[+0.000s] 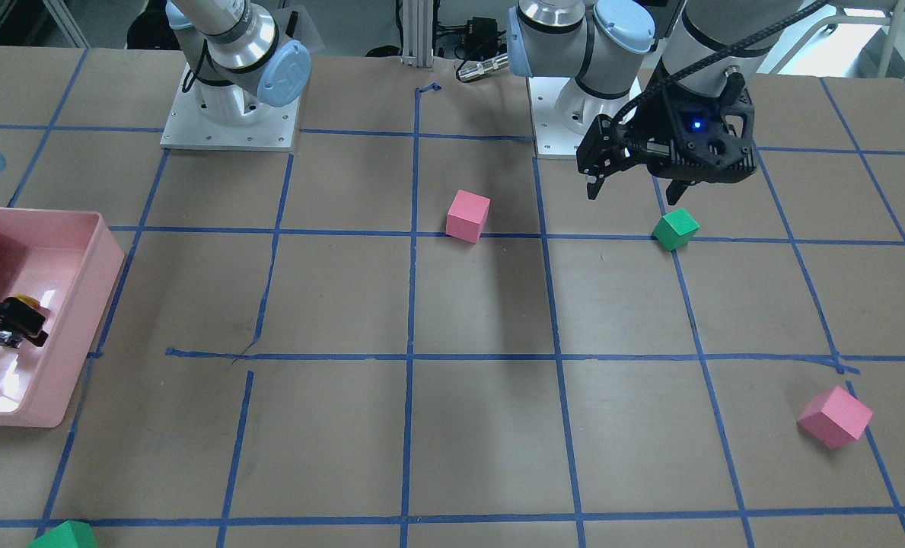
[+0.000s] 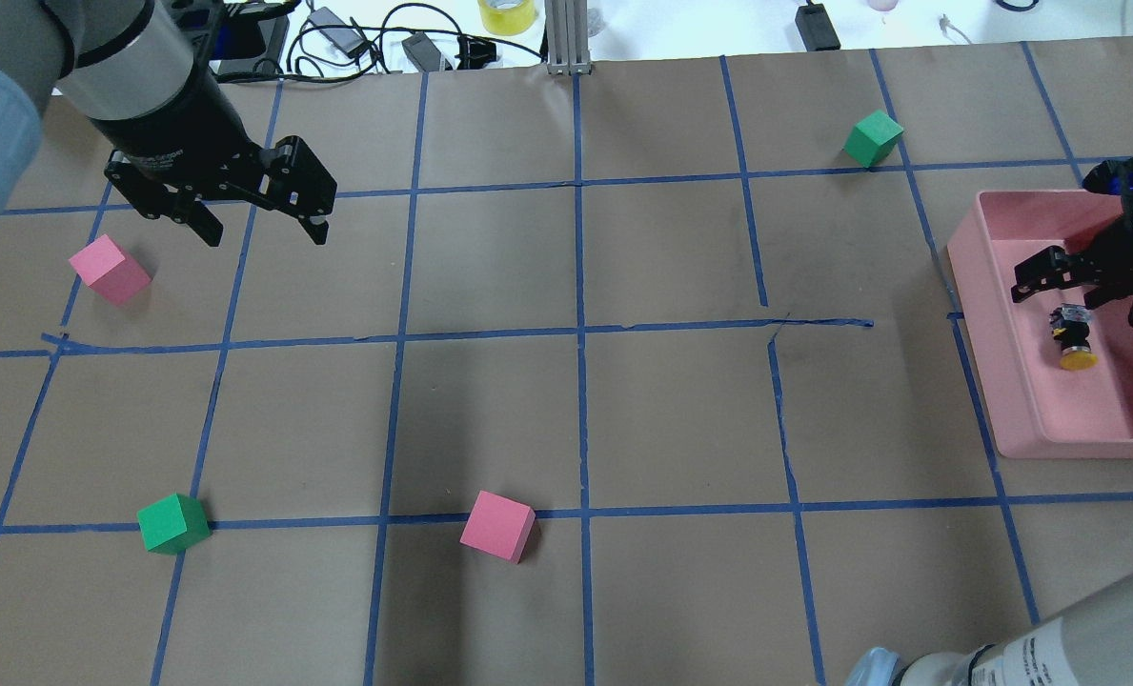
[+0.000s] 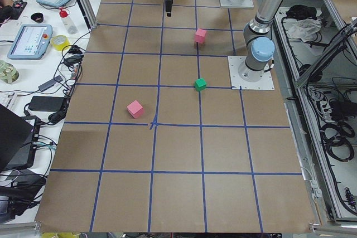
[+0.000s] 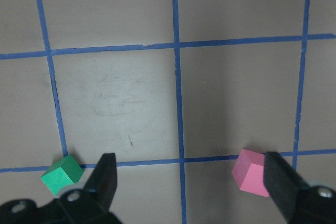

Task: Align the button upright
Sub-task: 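Close the right gripper on the switch body and lift it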

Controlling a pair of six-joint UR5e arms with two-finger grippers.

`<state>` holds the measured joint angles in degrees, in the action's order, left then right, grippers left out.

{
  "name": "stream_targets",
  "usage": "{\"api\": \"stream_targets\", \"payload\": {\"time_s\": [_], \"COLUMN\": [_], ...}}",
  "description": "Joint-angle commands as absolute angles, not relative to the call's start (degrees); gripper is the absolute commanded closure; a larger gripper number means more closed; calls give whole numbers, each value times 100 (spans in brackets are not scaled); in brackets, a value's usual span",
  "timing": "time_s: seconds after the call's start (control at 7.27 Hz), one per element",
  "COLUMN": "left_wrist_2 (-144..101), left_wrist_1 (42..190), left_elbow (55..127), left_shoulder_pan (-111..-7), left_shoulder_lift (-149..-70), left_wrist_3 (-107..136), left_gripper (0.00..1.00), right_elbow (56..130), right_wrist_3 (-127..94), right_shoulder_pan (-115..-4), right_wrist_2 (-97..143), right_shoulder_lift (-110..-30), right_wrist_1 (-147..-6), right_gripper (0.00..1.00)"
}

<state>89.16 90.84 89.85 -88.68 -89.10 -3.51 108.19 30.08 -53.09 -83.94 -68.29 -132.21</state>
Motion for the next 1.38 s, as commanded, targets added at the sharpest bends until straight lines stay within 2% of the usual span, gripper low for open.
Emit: {"api": "stream_targets", "payload": {"time_s": [0.0,1.24], "left_wrist_2": [8903,8938], "left_wrist_1": [9070,9097], "left_elbow": [8982,8974], "left_shoulder_pan": [-8868,-8789], "left_shoulder_lift": [-8903,-8833], "left_wrist_3": [-360,-1151], "left_gripper": [0,0], "right_elbow": [10811,10811], "right_wrist_3": [3050,3102], "right_shoulder_pan": [-5309,-5300], "right_wrist_2": [-8411,-8859], "right_shoulder_lift": [-6829,-6697], "right_wrist_1": [-13254,-13298], "right_gripper": [0,0]}}
